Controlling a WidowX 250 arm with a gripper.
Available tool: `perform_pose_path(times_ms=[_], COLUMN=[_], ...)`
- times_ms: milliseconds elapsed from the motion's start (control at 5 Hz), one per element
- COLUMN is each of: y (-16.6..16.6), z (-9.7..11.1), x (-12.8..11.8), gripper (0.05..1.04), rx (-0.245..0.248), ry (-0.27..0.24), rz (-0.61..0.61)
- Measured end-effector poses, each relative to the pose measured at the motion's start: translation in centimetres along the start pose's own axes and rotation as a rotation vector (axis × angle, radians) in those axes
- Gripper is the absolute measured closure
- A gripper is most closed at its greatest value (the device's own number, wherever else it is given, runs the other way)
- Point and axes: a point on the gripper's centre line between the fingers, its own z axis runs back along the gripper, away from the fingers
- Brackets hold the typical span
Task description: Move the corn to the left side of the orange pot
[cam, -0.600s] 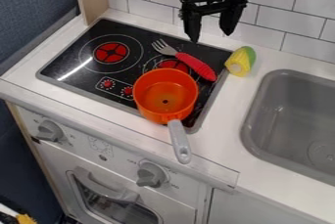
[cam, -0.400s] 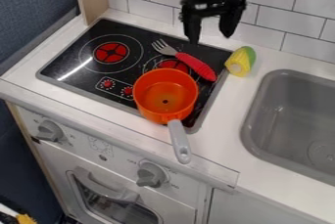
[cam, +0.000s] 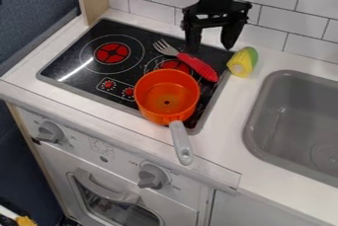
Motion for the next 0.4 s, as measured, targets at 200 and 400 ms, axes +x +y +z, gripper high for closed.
perform_pose_path(times_ms=[200,400], y=[-1.4,-2.8], z=[-0.1,-0.2], x=[-0.4,-1.1], gripper=[0.083,0.083], rx=[-0.067,-0.149], ry=[0.0,0.013], rz=[-0.103,-0.167])
